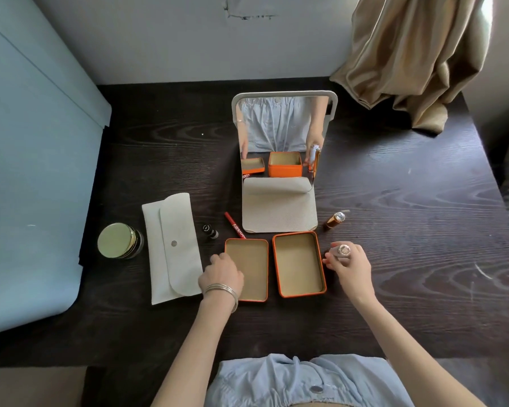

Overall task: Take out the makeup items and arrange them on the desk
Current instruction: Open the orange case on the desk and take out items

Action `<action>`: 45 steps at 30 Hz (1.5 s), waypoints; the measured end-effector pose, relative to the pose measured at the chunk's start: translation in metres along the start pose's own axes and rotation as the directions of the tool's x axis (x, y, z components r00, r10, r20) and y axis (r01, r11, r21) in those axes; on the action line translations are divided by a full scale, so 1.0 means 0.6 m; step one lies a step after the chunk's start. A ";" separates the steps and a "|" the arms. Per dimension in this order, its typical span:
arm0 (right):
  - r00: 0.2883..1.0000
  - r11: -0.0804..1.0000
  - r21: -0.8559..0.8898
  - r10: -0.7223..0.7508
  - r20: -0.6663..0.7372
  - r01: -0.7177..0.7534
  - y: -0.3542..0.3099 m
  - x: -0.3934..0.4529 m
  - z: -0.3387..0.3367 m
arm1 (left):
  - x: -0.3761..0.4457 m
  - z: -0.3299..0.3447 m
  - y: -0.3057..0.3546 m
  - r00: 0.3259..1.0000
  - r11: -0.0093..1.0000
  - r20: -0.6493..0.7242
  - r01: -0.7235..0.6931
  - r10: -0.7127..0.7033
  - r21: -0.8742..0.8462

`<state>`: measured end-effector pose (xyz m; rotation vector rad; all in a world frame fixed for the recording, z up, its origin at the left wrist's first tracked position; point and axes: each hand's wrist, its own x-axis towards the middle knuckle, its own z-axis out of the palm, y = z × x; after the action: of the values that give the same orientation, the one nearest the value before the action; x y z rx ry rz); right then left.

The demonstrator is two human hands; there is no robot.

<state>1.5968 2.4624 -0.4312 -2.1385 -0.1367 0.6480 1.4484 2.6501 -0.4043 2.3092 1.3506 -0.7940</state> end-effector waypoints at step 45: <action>0.968 0.981 -0.006 0.191 0.160 -0.192 -0.057 -0.060 0.010 | -0.009 0.020 0.064 0.912 0.705 0.251 -0.056 0.324 -0.707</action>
<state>1.5676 2.4764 -0.3930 -2.1049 -0.0133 0.9322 1.4768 2.6212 -0.4096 1.5754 0.9780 -0.4856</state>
